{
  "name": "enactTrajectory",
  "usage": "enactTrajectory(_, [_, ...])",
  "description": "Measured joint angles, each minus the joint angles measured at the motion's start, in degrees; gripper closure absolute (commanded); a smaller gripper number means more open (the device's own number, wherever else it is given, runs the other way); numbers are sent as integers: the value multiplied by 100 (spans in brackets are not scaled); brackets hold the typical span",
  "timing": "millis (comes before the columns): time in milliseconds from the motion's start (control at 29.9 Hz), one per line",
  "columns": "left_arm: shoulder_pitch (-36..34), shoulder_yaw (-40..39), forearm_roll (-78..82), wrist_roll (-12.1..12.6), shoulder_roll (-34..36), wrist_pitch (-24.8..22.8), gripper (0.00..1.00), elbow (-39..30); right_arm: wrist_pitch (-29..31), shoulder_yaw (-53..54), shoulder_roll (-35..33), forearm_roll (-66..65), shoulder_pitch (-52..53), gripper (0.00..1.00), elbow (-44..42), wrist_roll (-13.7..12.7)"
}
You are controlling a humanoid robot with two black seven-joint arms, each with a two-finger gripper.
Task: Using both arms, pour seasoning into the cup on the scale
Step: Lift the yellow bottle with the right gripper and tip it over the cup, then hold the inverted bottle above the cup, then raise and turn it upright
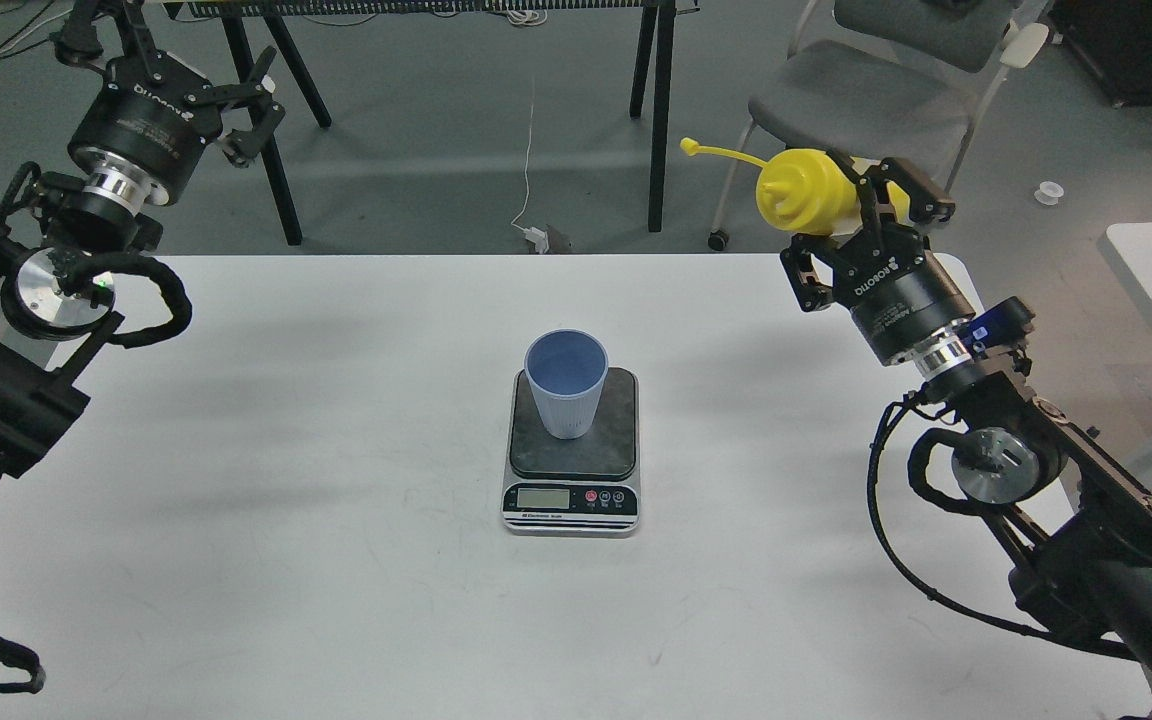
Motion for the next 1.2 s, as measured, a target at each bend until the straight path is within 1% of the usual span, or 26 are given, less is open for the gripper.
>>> enactTrajectory(100, [76,-4,-5,-1,13,-95,1,6,-535,-794,-83,-811,682,55,-52,40])
enactTrajectory(201, [131,-5,-14,-1,3,-120,1,56,-1022,-1713,-85,-1393,1360,55,-303,223])
enactTrajectory(301, [237,-6,-27,-1,-27,-133,1,104,-1455,-2599,2,-1923,1981,55,-632,381])
enactTrajectory(401, [358,-12,-36,1,-34,-165,1,127,-1767,-3256,189,-2412,2506,55,-943,429])
enactTrajectory(702, [603,-16,-117,38,-29,-176,1,177,-2221,-4901,726,-3590,3746,55,-1686,450])
enactTrajectory(835, [633,-14,-128,39,-27,-176,1,187,-2362,-5517,849,-3976,4133,55,-1923,501])
enactTrajectory(1003, [635,-19,-129,39,-21,-176,1,187,-2540,-5906,909,-4345,4283,55,-2146,525])
enactTrajectory(1203, [637,-28,-129,25,-26,-176,1,163,-2785,-6040,1085,-4453,4066,55,-2241,557])
